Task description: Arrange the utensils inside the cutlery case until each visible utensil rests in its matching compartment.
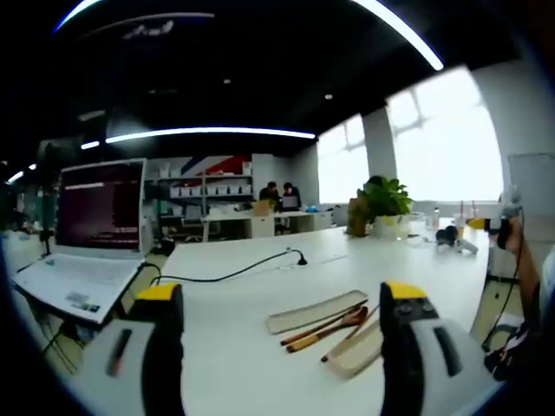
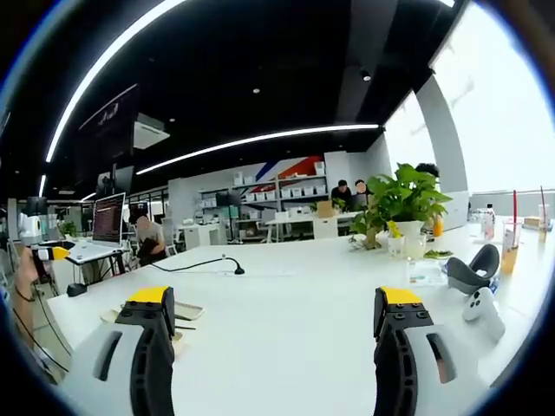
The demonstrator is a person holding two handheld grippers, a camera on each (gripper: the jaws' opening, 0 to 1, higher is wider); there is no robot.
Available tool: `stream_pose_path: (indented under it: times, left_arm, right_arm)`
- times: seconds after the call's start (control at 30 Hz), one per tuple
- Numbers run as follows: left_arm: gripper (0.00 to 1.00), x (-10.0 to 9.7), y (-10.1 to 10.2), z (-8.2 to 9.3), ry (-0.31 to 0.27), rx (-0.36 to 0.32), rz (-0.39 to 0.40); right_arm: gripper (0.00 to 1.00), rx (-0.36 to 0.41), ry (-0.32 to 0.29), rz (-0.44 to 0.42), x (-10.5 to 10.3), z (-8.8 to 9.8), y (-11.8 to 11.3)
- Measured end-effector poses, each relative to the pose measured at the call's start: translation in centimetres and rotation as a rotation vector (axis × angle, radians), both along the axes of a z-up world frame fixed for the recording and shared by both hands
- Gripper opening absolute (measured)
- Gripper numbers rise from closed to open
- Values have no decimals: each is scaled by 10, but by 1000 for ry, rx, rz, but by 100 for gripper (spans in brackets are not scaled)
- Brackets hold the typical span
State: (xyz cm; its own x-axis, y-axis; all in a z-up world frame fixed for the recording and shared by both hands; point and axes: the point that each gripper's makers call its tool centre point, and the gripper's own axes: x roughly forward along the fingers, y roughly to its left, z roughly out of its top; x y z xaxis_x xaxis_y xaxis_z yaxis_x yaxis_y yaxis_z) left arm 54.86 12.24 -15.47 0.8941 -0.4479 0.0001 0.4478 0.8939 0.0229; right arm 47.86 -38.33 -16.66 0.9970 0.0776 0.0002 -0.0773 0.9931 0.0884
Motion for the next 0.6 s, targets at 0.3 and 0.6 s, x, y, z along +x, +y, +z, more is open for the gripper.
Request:
stream_pose_path:
  times: [0.3, 0.6]
  left_arm:
    - [100, 1, 0, 0, 1, 0, 1]
    - [99, 3, 0, -2, 10, 0, -4]
  right_arm:
    - [99, -4, 7, -3, 0, -1, -1]
    - [99, 2, 9, -9, 2, -3, -3]
